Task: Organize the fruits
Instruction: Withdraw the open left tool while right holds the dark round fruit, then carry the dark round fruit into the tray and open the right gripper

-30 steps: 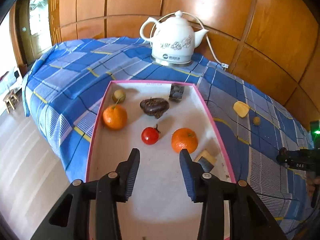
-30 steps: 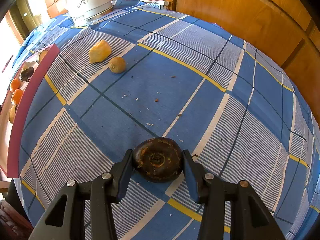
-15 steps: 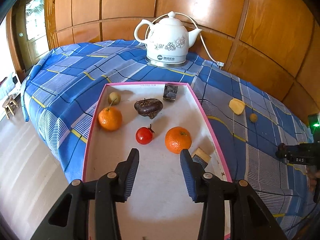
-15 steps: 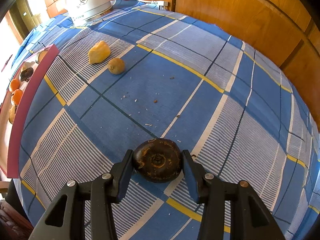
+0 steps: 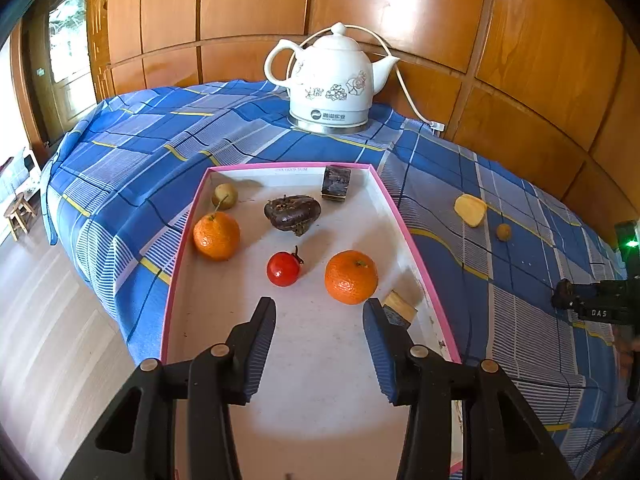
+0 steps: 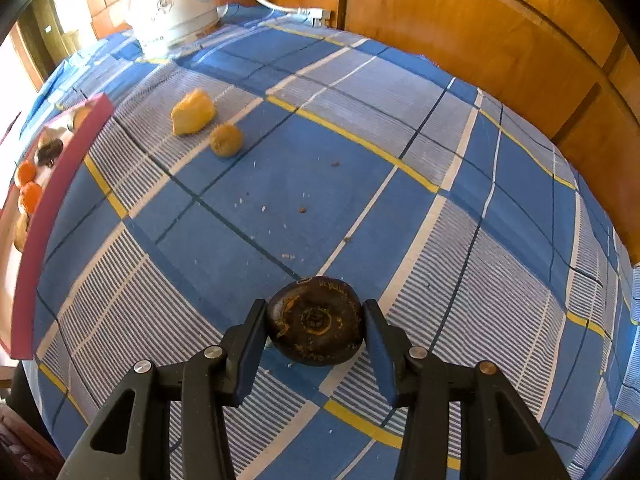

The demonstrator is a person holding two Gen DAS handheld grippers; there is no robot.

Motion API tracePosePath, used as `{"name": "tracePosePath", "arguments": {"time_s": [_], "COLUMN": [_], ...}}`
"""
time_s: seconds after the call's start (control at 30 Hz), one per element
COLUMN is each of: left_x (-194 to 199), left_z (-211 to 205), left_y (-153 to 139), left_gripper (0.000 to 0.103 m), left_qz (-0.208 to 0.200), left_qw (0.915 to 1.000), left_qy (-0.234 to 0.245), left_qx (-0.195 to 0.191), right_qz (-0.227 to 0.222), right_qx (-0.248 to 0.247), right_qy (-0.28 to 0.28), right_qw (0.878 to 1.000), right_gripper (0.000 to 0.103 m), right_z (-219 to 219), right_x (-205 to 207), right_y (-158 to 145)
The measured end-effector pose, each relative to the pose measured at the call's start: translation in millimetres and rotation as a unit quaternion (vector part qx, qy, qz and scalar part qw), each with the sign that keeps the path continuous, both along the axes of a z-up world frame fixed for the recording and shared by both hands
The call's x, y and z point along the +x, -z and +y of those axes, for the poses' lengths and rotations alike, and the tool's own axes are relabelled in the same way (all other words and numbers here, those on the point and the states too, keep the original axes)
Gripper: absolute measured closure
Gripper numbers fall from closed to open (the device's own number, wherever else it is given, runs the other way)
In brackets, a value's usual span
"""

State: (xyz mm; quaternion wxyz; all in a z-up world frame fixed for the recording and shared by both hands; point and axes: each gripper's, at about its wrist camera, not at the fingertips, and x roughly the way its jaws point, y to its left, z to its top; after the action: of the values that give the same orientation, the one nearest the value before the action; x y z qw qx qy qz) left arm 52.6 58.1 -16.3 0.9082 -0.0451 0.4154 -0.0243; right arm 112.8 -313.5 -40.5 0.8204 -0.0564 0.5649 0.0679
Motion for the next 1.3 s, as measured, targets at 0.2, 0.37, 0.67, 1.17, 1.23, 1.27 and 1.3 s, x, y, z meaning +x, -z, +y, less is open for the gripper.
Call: {"name": "tracePosePath", "arguments": {"time_s": [0.2, 0.37, 0.67, 1.17, 1.23, 1.27, 1.3], "left_x": [2, 3, 2, -10, -10, -11, -11], "left_z": [21, 44, 70, 106, 108, 109, 109], "left_y": [-3, -14, -14, -5, -1, 0, 1], "left_gripper": [0.057, 0.057, 0.057, 0.057, 0.057, 0.057, 0.057], "left_qz": [-0.004, -0.022, -0.03, -0.029, -0.026, -0.024, -0.024], "left_qw": [0.9996, 0.9981, 0.9956, 0.9913, 0.9911, 0.991, 0.991], "left_qy": [-0.028, -0.058, -0.087, -0.118, -0.118, -0.118, -0.118], "left_qx": [-0.002, -0.005, -0.022, -0.051, -0.056, -0.057, -0.058], "right_qz": [-0.019, -0.023, -0.038, 0.0, 0.005, 0.008, 0.009], "right_qx": [0.038, 0.049, 0.115, 0.17, 0.16, 0.161, 0.161], "right_qy": [-0.017, -0.048, -0.184, -0.291, -0.283, -0.281, -0.281], "right_qw": [0.999, 0.997, 0.976, 0.941, 0.946, 0.946, 0.946], "right_gripper": [0.055, 0.055, 0.055, 0.055, 0.054, 0.054, 0.054], "right_z": [5, 23, 134, 309, 312, 312, 311], "right_x": [-3, -6, -34, -30, -24, -23, -21], "right_y": [-11, -21, -62, -37, -28, -26, -24]}}
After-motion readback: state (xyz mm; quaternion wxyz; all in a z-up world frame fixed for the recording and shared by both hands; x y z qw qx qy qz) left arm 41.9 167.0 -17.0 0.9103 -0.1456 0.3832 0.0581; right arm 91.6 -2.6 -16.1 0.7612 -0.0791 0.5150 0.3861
